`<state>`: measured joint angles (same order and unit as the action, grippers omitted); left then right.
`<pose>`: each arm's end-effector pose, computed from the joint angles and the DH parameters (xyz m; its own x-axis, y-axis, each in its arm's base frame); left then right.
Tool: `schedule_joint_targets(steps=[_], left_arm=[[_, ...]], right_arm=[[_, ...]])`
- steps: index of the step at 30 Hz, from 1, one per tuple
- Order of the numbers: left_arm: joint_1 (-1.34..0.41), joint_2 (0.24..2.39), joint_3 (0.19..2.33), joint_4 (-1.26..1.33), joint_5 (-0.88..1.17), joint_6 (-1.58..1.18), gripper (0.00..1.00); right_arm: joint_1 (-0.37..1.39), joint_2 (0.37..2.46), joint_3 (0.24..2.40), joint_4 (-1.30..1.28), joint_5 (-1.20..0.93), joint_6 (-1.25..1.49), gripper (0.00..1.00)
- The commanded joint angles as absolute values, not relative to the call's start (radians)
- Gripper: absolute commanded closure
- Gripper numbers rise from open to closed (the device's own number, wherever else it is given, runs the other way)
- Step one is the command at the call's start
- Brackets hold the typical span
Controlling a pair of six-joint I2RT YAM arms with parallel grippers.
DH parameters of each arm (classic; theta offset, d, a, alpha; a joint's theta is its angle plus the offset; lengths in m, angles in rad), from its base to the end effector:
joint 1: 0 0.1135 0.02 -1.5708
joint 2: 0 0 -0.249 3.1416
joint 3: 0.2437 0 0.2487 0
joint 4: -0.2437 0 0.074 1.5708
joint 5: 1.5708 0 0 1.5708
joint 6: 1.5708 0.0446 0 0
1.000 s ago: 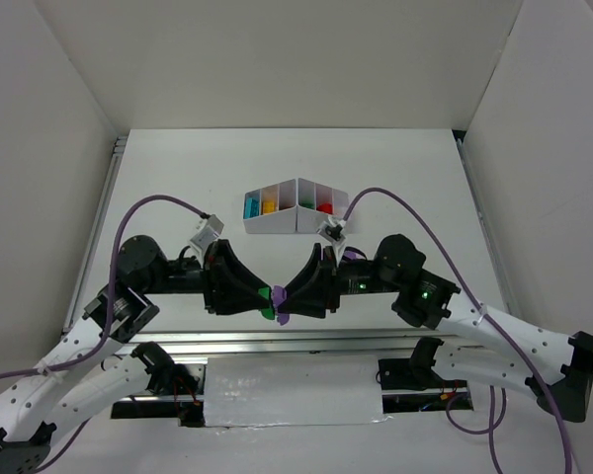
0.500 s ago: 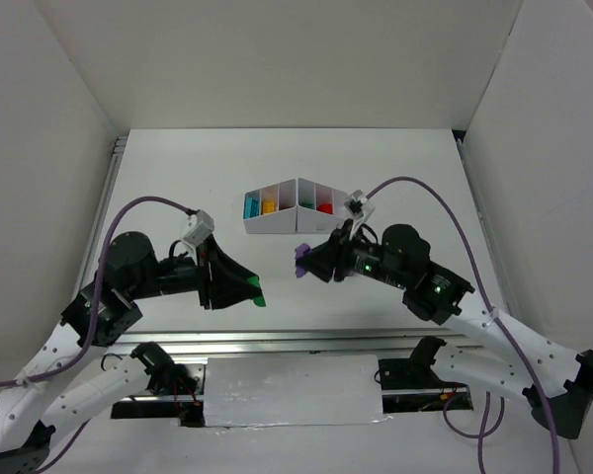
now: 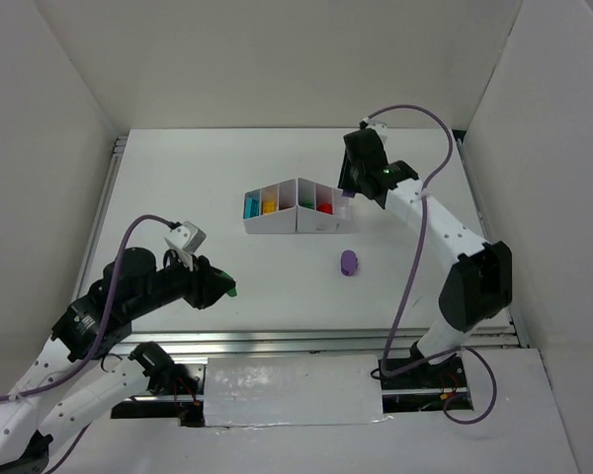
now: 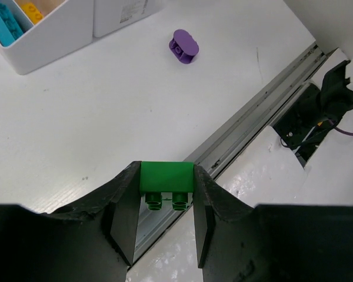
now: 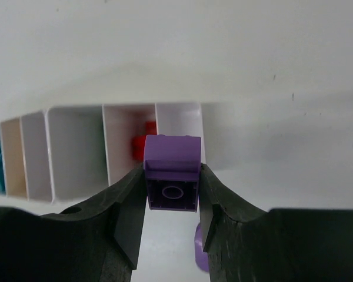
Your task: Sort the legos into containers by color
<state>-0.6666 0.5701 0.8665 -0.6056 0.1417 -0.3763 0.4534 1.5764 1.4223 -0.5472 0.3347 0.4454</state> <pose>0.1032 -0.0892 0.3398 -0.4862 -0.0804 -0.8701 0.5797 0.7154 -0.3900 0.3281 0.1436 0.3098 -0.6045 0.1581 -0.7808 0.0801 0.9872 0.1379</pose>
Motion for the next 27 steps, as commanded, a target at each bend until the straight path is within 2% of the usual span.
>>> schedule_joint_targets(steps=[1, 7, 11, 22, 27], left_arm=[[-0.669, 0.526, 0.874, -0.561, 0.152, -0.342, 1.00], [-0.669, 0.497, 0.861, -0.546, 0.179, -0.336, 1.00], [-0.669, 0.486, 0.854, -0.538, 0.193, -0.334, 1.00], [-0.669, 0.494, 0.853, -0.534, 0.213, -0.328, 1.00], [-0.669, 0.494, 0.853, -0.534, 0.210, -0.330, 1.00]], right_arm=[[0.428, 1.684, 1.567, -0.629, 0.364, 0.381, 1.00], [0.407, 1.801, 1.667, -0.653, 0.338, 0.351, 1.00], [0.403, 1.832, 1.646, -0.627, 0.330, 0.354, 0.99], [0.402, 1.859, 1.598, -0.597, 0.281, 0.368, 0.81], [0.400, 1.853, 1.579, -0.588, 0.265, 0.373, 0.67]])
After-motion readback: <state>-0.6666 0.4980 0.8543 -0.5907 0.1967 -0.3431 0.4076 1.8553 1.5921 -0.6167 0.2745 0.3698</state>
